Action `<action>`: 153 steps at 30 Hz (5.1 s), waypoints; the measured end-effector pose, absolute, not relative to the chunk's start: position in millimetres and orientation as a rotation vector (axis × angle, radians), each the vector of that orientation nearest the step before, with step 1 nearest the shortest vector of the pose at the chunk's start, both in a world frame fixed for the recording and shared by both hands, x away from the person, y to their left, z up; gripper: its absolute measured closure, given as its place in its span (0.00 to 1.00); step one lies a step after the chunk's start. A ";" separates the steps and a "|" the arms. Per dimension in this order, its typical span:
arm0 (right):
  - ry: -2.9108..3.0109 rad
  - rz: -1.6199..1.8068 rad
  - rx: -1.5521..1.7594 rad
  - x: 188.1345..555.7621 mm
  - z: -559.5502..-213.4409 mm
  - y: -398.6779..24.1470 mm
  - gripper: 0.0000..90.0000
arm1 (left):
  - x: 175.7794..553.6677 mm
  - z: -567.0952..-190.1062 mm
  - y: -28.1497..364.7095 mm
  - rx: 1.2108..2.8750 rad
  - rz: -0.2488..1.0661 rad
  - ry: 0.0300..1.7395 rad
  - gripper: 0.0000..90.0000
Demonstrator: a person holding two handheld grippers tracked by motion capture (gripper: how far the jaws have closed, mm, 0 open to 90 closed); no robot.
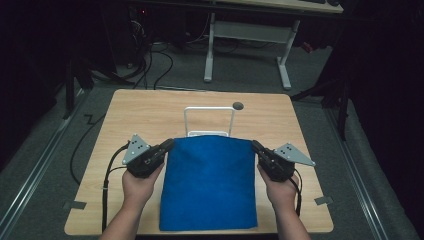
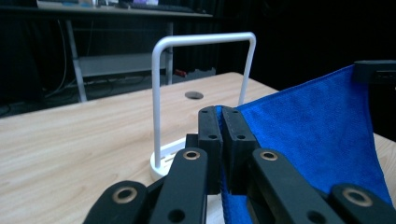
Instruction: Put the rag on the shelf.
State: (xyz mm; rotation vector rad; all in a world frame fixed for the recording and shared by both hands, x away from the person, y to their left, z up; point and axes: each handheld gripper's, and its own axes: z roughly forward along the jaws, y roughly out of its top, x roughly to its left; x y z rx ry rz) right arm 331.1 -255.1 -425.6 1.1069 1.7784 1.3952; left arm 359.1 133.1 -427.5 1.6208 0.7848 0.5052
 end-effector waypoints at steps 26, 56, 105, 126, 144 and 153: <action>1.586 1.528 0.881 283.0 -360.3 -256.5 0.99 | 324.3 -379.6 141.0 1.493 0.629 0.642 0.97; 1.597 1.495 1.002 375.8 -332.4 -253.7 0.99 | 425.9 -352.3 135.3 1.547 0.681 0.763 0.98; 1.768 1.189 1.205 534.8 -363.0 -252.1 0.99 | 556.9 -392.2 118.0 1.796 0.697 1.001 0.98; 1.858 1.190 1.316 503.8 -435.4 -260.5 0.99 | 523.7 -469.1 116.7 1.879 0.462 1.029 0.98; 1.972 1.117 1.329 502.2 -474.0 -240.6 0.99 | 520.4 -497.7 116.1 1.892 0.378 1.063 0.98; 1.988 1.103 1.388 501.2 -491.2 -244.4 0.98 | 519.8 -505.1 111.6 1.891 0.343 1.068 0.96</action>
